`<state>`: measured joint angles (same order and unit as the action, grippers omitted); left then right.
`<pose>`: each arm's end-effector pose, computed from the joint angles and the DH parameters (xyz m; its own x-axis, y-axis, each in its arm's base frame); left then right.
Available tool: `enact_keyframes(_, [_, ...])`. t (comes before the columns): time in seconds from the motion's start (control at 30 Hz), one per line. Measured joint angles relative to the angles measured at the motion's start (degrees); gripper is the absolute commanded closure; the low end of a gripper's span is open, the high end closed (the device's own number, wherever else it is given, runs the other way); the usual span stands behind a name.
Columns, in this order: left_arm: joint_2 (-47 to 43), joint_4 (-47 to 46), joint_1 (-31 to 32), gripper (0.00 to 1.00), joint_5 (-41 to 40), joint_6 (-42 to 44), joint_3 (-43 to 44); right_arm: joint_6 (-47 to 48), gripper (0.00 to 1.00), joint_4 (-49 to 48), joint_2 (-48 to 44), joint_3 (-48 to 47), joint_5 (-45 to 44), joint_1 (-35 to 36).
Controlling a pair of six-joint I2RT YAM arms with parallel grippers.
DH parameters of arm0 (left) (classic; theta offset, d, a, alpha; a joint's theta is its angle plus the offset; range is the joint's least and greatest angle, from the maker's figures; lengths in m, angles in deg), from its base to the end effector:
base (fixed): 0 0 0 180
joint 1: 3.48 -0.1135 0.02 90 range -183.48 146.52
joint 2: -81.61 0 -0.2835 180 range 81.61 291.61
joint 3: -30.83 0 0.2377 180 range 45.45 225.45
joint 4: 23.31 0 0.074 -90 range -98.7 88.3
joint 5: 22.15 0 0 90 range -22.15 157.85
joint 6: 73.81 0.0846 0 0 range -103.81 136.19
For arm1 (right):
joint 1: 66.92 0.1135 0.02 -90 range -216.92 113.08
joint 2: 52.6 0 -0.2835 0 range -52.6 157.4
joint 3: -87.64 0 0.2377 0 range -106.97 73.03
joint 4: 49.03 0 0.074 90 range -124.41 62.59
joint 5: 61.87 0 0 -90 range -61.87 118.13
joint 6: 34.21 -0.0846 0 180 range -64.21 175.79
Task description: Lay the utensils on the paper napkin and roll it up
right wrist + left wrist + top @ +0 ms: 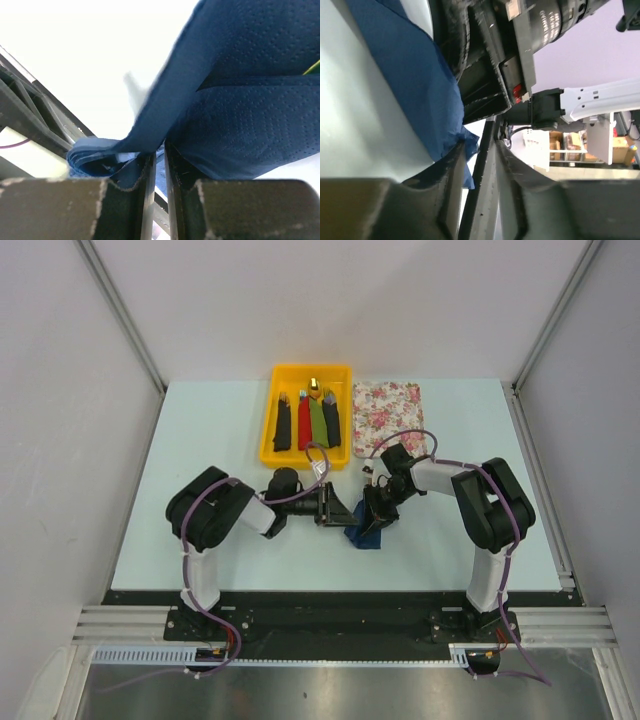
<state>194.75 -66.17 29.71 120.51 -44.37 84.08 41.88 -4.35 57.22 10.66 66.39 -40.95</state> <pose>0.2732 -0.2591 0.1319 -0.9636 -0.0008 -0.2672 0.2624 0.1846 -0.9471 0.2883 0.1987 0.1142 -0.9636 -0.2594 -0.0644 -0.2395 0.7311 0.6388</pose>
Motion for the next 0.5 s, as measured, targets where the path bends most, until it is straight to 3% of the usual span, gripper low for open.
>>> enact_keyframes(0.13, [-1.68, 2.62, -0.22, 0.90, 0.35, 2.71, 1.01, -0.02, 0.82, 0.00, 0.00, 0.00, 0.00, 0.00])
enact_keyframes(0.33, [-7.32, 11.61, -2.47, 0.94, 1.73, 12.55, 4.50, -0.04, 0.82, -0.02, 0.02, 0.00, 0.00, 0.00])
enact_keyframes(0.4, [-7.78, 18.16, -3.96, 0.89, 1.51, 17.94, 7.08, -0.07, 0.82, -0.02, 0.02, 0.00, 0.02, 0.00])
enact_keyframes(0.43, [-7.78, 21.11, -4.83, 0.72, 1.49, 20.39, 8.28, -0.07, 0.82, -0.02, 0.02, 0.00, 0.02, 0.00])
enact_keyframes(0.5, [-7.78, 24.41, -6.08, 0.64, 1.22, 23.10, 9.20, -0.07, 0.82, -0.02, 0.02, 0.00, 0.02, 0.00])
